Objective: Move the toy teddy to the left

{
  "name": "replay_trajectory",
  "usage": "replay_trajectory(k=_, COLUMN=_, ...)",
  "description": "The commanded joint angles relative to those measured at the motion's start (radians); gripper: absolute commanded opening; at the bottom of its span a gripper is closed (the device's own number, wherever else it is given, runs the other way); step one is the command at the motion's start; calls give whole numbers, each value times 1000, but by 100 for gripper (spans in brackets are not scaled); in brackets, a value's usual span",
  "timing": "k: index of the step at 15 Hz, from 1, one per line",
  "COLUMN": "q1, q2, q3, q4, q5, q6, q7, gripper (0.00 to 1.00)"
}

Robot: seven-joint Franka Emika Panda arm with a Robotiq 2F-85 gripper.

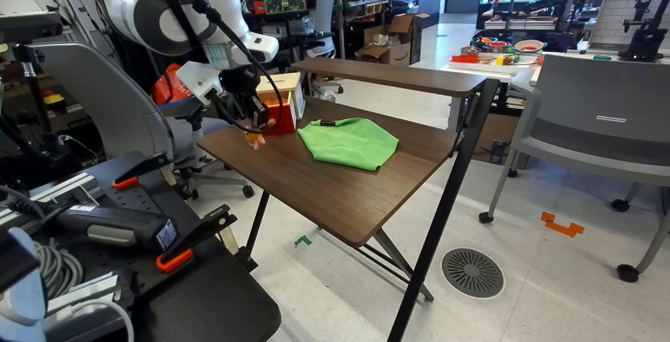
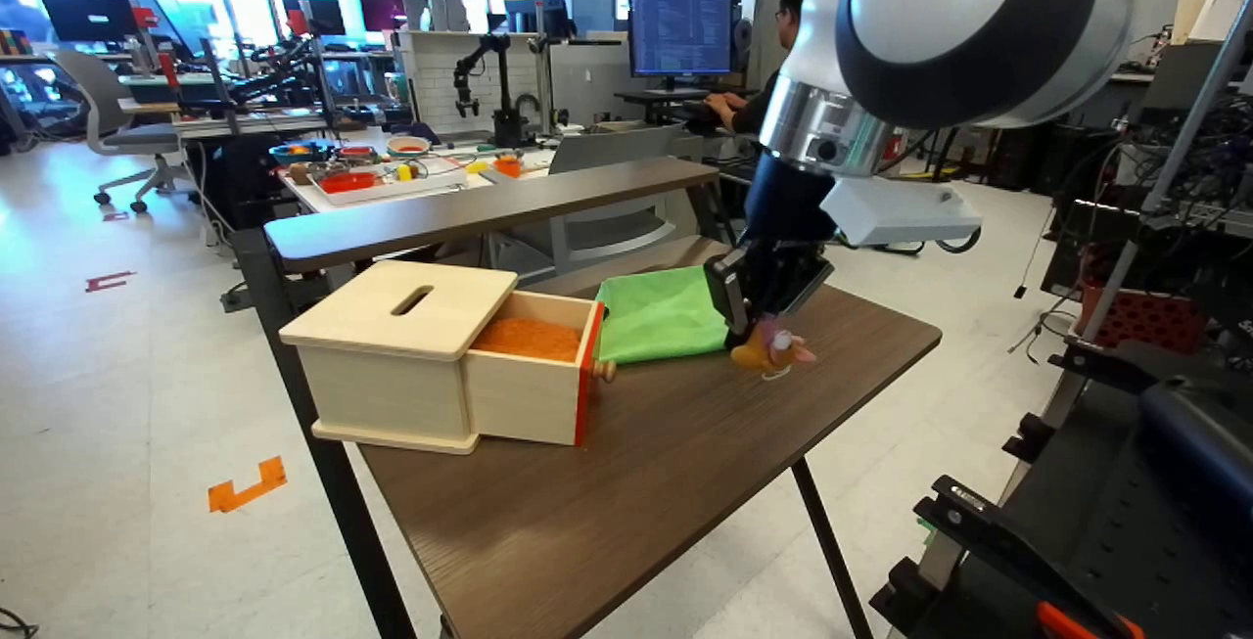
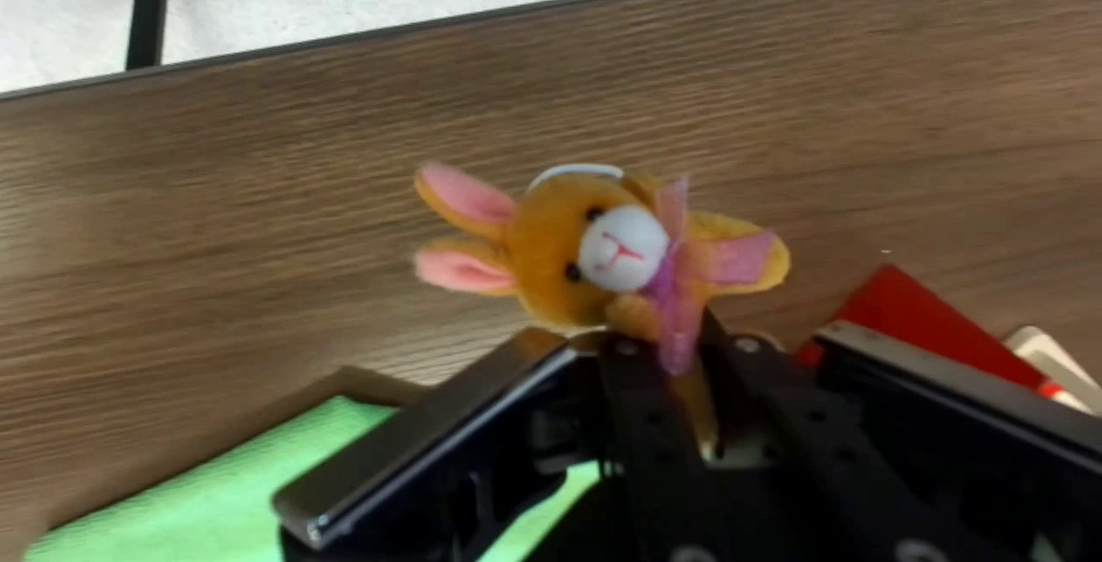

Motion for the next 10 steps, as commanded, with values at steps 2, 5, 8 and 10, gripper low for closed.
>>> replay_trajectory(k=2, q1=-25, q2=18, q3=152, q4=23, q5=97, q6=43, q7=-50, gripper=3)
replay_trajectory(k=5, q1=-6, q2=55, q3=210, q4=55, q5=109, q6=48, q7=-61, gripper=3)
replay_trajectory(k=8, q1=31, q2=94, q3=220, q4=85, q5=101, q6=65, q7=-60, gripper=3)
replay_trajectory(k=10, q1=62, q2=133, q3=206, q4=112, q5=91, q6=84, q7=-54, gripper=3)
